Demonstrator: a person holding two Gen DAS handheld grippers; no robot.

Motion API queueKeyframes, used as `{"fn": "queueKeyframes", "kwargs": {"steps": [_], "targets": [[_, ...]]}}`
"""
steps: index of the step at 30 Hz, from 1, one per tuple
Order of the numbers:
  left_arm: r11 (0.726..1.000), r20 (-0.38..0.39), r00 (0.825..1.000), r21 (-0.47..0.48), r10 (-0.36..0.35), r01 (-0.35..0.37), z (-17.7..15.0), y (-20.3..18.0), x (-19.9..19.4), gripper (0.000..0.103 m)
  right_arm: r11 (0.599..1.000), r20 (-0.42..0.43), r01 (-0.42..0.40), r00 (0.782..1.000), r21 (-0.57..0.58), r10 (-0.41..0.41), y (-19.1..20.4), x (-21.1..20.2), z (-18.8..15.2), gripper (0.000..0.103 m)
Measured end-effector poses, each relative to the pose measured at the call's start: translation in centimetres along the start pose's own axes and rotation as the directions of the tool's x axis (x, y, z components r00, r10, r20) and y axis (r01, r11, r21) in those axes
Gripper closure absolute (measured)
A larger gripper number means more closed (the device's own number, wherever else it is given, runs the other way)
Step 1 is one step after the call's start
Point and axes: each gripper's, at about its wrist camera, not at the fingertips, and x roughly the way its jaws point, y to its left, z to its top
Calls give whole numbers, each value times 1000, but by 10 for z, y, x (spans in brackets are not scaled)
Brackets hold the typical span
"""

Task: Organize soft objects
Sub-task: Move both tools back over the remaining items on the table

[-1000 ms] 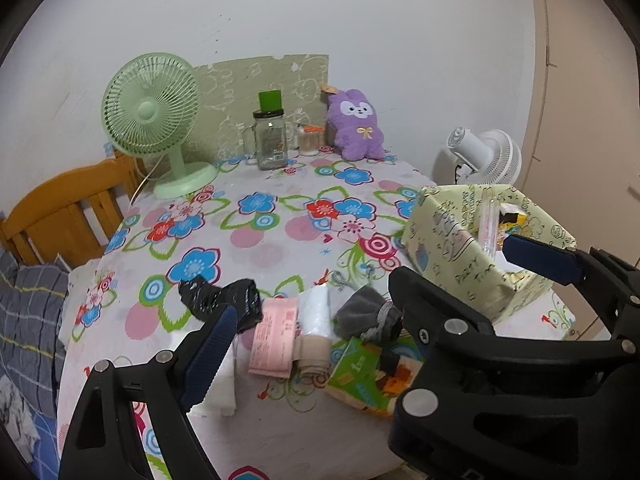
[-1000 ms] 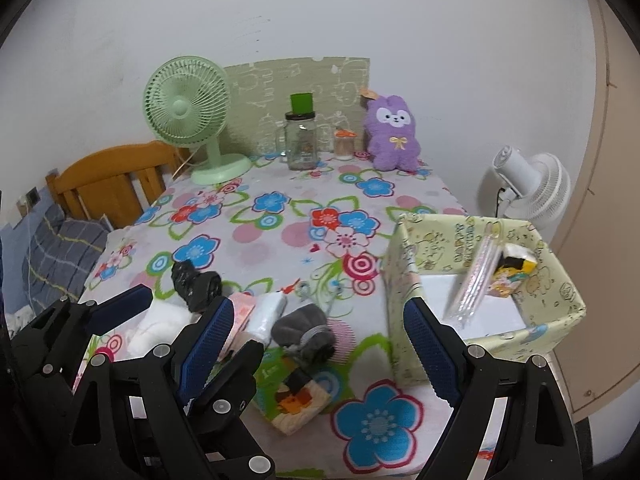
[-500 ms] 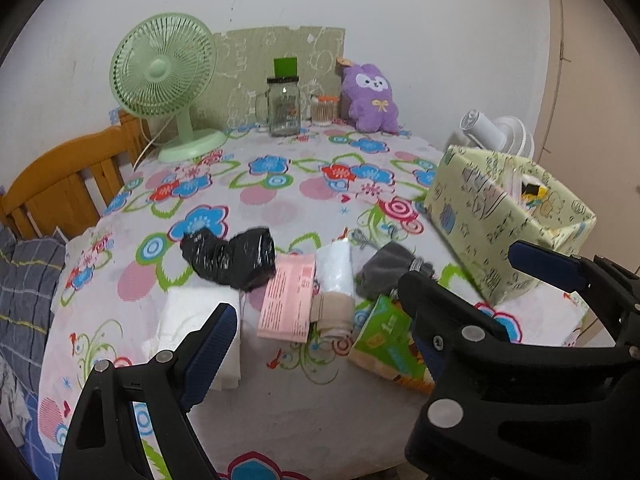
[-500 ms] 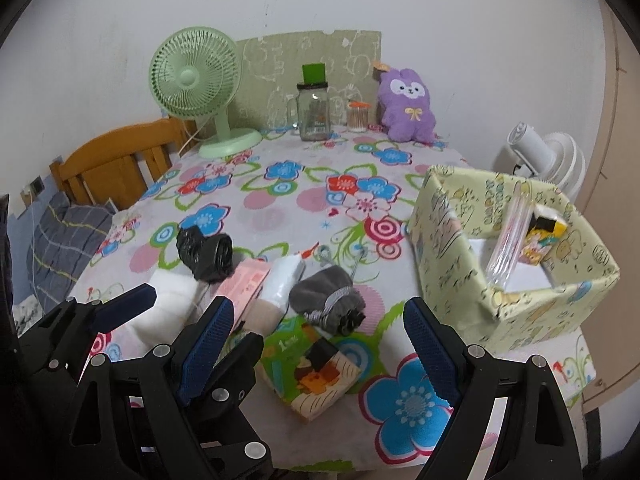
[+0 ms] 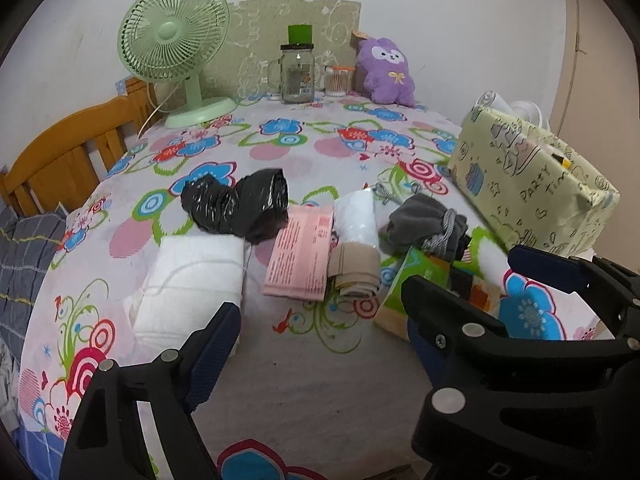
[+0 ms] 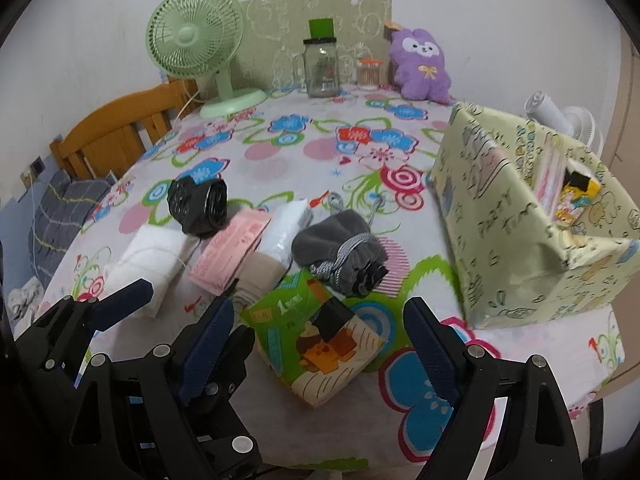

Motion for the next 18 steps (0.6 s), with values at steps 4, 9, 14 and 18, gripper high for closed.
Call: {"fn": "queueKeyframes", "kwargs": {"steps": [4,9,14,18], "targets": [[1000,-22,1000,1,8,-8,-3,1,7,17,1000,-31,-10,999,2,10,0,11,-2,14],[1000,-29,999,23,17,-17,-5,-1,11,17,1000,-62,-7,998,-8,6,3,21,-3,17],[999,-35,999,29,20,-19,-5,-2,14,17,1000,-72,4,997,-12,-5,4,25,-3,20],[999,-44,999,39,15,-13,-5,-3,14,17,1000,-84,7,996,-23,-9,3,31,-2,26]]}}
